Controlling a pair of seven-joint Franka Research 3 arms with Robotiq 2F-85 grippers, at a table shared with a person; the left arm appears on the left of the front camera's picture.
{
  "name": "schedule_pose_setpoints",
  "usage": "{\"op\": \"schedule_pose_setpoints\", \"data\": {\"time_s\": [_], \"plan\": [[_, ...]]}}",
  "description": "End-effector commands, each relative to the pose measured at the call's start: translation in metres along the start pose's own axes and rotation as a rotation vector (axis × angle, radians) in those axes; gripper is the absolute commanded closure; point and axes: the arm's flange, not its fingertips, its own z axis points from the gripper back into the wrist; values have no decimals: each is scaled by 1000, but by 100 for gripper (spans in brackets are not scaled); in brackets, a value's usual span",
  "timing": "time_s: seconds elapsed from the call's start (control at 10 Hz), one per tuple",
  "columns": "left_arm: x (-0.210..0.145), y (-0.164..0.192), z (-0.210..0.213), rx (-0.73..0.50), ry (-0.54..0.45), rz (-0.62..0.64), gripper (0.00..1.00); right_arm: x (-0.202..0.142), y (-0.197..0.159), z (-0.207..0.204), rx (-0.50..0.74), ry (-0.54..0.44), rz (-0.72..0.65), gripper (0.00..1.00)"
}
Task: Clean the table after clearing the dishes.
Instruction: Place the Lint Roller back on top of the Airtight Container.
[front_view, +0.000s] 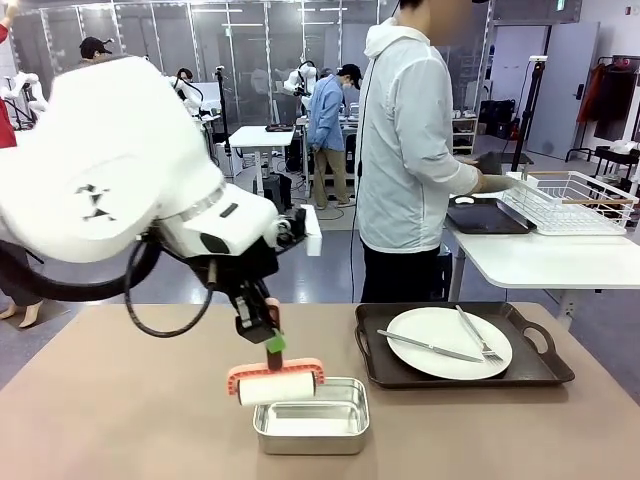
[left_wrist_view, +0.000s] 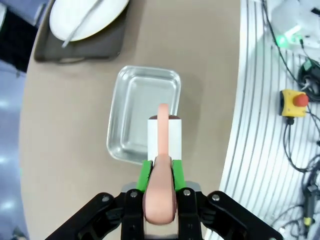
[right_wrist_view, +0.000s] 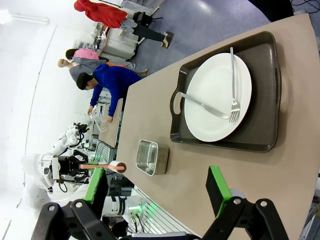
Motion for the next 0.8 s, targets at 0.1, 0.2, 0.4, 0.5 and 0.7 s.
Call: {"op": "schedule_pose_setpoints", "data": {"time_s": [0.1, 0.2, 0.4, 0.5, 0.7], "plan": [[27, 20, -23, -52, 14, -85, 79, -1, 3, 1, 5, 0, 5, 0], [36, 24, -37, -60, 31, -95, 79, -1, 3, 1, 5, 0, 5, 0], [45, 44, -59, -57, 6, -112, 79, -1, 3, 1, 5, 0, 5, 0], [45, 53, -68, -66, 12, -127, 79, -1, 3, 1, 5, 0, 5, 0], [43, 69, -84, -80, -23, -143, 79, -1, 3, 1, 5, 0, 5, 0]]}}
